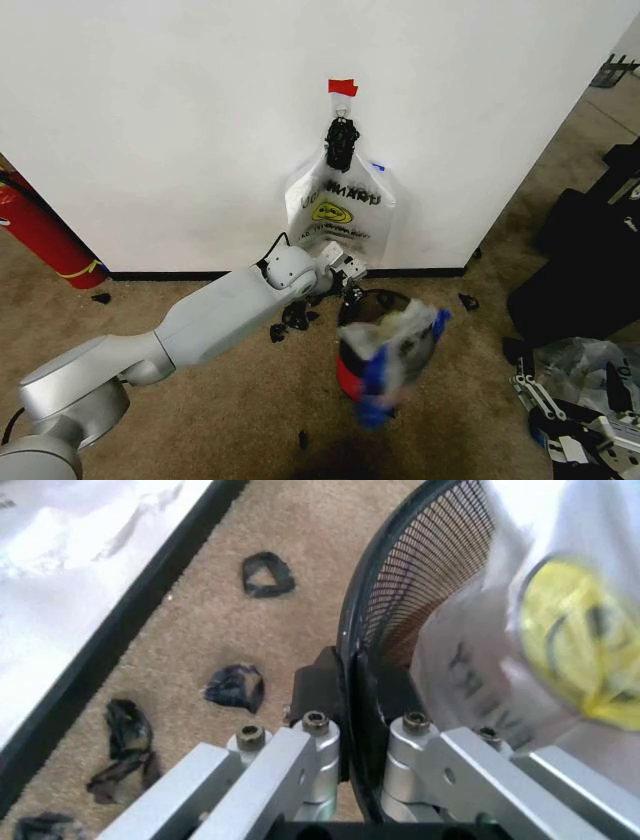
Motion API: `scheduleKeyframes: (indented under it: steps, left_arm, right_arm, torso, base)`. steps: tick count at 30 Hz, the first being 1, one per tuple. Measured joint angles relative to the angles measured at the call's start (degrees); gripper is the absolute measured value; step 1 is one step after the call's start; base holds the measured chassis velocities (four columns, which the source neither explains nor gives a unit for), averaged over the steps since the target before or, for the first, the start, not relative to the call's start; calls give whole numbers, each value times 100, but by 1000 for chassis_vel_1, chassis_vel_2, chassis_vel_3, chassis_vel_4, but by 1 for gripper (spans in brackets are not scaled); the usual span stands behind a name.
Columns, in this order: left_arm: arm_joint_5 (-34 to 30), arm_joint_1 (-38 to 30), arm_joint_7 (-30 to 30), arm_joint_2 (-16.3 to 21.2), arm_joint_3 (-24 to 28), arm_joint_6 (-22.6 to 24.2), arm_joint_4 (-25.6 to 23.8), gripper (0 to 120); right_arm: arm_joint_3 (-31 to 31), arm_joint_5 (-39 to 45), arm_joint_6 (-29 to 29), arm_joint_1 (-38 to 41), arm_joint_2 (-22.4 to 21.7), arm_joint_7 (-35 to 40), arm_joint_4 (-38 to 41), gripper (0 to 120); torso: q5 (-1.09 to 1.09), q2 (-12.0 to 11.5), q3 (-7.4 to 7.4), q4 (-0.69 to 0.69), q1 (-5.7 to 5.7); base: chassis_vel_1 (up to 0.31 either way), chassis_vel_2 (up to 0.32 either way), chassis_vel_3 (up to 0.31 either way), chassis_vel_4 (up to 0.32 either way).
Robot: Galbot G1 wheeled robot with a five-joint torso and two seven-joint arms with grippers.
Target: Pick up the garbage bag from the wall and place it over the trash bin.
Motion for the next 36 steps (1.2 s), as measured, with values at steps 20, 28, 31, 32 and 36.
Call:
scheduleKeyframes:
  steps: [20,28,31,32,36]
  left_arm:
    - [-2209,1576,-2839,867,-1648,22,-1894,1]
    - [-2835,2617,-3671,1307,-2768,17,-2565,1]
    - [-3022,3033,-3860,1318,-3122,13,-2684,1]
    - [-3022,3033,-3860,1318,-3122,13,-2684,1]
    - [-3129,3550,-3962,1230,-3435,-13,-2755,1]
  right_arm:
    - [-25,29,-256,128,-102,22,-42,100]
    - [-61,30,-347,206,-151,18,-82,100]
    - [-74,28,-404,228,-175,15,-91,100]
    - [-74,28,-404,228,-175,15,-91,100]
    - [-94,6,-500,256,-182,-9,-82,100]
  torso:
    - [-1,0,0,2,0]
    - [0,0,0,1,0]
    - [0,0,0,0,0]
    - [0,0,0,0,0]
    - [2,1,-1,4,0]
  base:
    - [0,0,0,0]
    - [0,0,0,0]
    - [0,0,0,0]
    - [0,0,0,0]
    - [0,0,0,0]
